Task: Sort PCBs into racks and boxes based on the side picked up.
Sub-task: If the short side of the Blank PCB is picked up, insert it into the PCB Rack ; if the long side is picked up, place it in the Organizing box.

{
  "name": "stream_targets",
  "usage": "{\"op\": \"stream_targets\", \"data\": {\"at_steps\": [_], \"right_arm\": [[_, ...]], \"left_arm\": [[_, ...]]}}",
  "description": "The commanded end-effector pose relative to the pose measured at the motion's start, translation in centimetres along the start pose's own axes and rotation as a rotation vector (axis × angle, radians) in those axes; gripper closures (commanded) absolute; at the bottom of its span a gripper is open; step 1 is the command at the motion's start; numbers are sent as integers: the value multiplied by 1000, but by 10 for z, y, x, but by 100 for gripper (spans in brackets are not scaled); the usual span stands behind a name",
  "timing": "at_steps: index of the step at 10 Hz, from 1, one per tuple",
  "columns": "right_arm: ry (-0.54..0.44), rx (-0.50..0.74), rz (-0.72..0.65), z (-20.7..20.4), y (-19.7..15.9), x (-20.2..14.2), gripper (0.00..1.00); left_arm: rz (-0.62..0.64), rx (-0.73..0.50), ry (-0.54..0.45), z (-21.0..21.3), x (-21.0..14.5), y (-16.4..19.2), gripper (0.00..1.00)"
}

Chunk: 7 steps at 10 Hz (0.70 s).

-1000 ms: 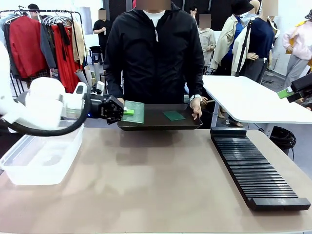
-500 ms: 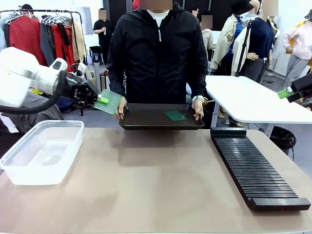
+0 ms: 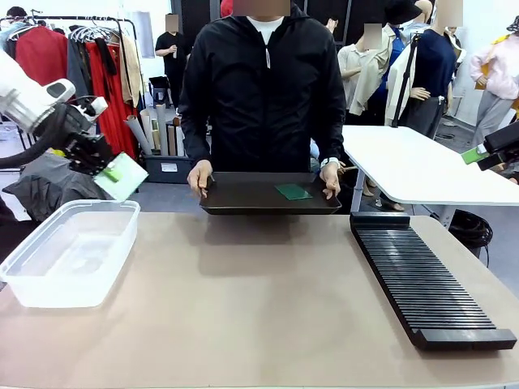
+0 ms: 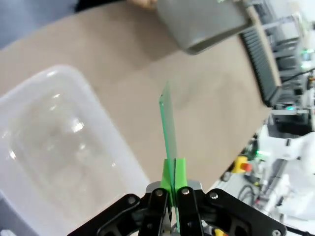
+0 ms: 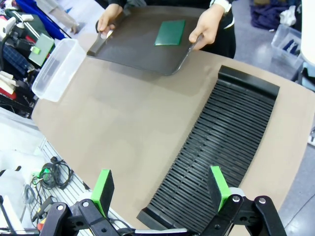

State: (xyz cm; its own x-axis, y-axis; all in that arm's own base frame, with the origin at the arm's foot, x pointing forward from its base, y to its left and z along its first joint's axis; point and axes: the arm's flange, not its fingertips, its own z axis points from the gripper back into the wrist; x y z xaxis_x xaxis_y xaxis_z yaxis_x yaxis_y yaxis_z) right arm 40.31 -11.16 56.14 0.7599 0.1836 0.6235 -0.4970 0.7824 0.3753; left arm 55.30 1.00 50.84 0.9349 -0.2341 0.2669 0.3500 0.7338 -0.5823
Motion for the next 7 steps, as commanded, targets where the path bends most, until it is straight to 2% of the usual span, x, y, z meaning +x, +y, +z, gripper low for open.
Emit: {"op": "stream_targets", "data": {"at_steps": [1,2,3,7], "right_arm": [[-3,3,2,1,1,1,0],[-3,3,2,1,1,1,0],[-3,3,2,1,1,1,0],[-3,3,2,1,1,1,0]], "left_arm": [[37,155,64,7,-7,-8,100],[49,288,112,10,-13,-7,100],[51,354,129,11,-16,-5,100],[64,388,107,-6,-28,20,100]]}}
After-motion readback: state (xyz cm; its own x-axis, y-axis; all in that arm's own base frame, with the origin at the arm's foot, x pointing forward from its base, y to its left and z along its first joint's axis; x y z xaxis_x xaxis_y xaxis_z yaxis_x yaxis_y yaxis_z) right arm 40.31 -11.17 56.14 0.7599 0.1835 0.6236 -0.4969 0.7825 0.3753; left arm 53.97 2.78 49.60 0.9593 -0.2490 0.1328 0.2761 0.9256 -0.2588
